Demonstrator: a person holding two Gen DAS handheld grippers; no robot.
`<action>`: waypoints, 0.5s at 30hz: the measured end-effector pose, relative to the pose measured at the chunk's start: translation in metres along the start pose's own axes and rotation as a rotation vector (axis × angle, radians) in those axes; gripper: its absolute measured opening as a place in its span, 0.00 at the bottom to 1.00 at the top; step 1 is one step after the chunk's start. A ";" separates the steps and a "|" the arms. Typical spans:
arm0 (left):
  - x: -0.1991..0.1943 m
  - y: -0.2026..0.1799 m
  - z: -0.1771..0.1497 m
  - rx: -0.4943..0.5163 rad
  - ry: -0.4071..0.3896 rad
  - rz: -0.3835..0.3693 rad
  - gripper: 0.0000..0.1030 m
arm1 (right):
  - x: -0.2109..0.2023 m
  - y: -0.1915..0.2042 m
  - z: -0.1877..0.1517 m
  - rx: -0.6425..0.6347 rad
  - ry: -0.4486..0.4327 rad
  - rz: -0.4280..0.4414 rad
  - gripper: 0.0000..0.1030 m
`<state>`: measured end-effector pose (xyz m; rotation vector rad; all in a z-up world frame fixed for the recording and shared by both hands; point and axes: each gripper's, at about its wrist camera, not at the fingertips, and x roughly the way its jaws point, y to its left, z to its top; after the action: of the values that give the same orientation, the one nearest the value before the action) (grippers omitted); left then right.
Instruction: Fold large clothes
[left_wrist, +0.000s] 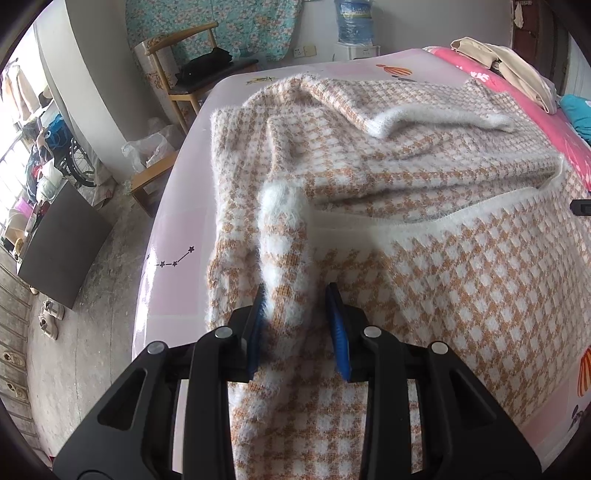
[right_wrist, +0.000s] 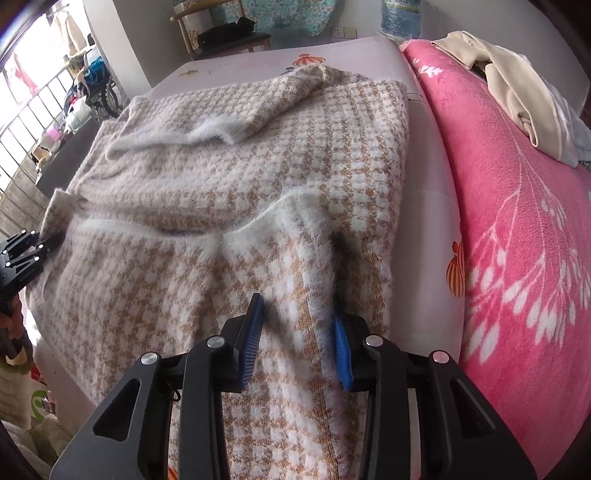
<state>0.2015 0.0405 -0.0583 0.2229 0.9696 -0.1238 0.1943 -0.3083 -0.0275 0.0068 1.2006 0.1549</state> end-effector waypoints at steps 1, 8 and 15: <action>0.000 0.000 0.000 0.001 0.000 0.001 0.30 | -0.001 0.001 -0.001 -0.013 0.001 -0.013 0.33; 0.000 0.000 0.000 0.001 0.000 0.002 0.30 | 0.003 0.003 0.004 -0.041 0.007 -0.044 0.33; 0.000 -0.001 0.000 0.004 0.000 0.006 0.30 | 0.004 0.003 0.005 -0.047 0.006 -0.048 0.33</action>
<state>0.2016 0.0399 -0.0579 0.2291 0.9688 -0.1206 0.1997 -0.3045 -0.0291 -0.0642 1.2021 0.1410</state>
